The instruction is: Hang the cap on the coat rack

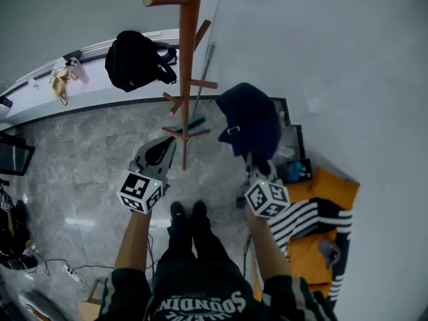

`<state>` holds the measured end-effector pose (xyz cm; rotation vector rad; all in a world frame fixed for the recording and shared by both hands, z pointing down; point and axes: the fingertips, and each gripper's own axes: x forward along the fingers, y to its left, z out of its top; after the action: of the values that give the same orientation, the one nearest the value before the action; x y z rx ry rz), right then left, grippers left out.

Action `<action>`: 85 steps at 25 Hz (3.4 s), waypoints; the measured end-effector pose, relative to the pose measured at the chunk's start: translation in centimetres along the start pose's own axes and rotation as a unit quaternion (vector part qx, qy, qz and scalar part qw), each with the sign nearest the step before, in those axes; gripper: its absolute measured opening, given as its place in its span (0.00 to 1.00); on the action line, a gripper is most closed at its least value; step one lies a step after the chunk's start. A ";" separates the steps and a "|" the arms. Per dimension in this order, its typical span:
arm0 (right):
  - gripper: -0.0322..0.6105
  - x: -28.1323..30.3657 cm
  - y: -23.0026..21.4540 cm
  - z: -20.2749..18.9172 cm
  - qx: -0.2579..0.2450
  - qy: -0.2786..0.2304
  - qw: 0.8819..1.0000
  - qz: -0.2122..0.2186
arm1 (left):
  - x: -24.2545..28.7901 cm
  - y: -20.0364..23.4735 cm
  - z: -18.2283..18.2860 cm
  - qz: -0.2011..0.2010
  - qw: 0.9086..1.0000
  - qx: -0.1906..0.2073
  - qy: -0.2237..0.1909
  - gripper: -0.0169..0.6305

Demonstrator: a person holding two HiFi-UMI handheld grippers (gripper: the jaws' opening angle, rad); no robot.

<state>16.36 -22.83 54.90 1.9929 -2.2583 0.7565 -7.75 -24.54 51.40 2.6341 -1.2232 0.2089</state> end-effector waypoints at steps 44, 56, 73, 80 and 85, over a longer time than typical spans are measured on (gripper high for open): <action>0.08 11.9 -0.5 -5.5 -0.030 0.040 0.996 -0.067 | -4.2 2.6 -8.8 0.037 0.996 -0.056 0.058 0.02; 0.08 13.1 1.1 -11.7 -0.031 0.083 0.994 -0.063 | -6.1 4.1 -10.1 0.052 0.994 -0.067 0.067 0.02; 0.32 12.8 4.2 -16.4 -0.049 0.136 0.989 0.019 | -6.3 3.8 -10.0 0.049 0.995 -0.058 0.071 0.03; 0.32 10.3 4.2 -16.6 -0.046 0.137 0.989 0.019 | -5.6 2.3 -9.3 0.033 0.996 -0.050 0.072 0.02; 0.32 8.8 4.9 -14.2 -0.049 0.116 0.992 0.029 | -5.1 1.4 -8.2 0.024 0.996 -0.042 0.070 0.03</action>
<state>6.19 -25.31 68.74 1.7061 -2.1809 0.8170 -12.33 -19.49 58.37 2.4747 -1.2211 0.3370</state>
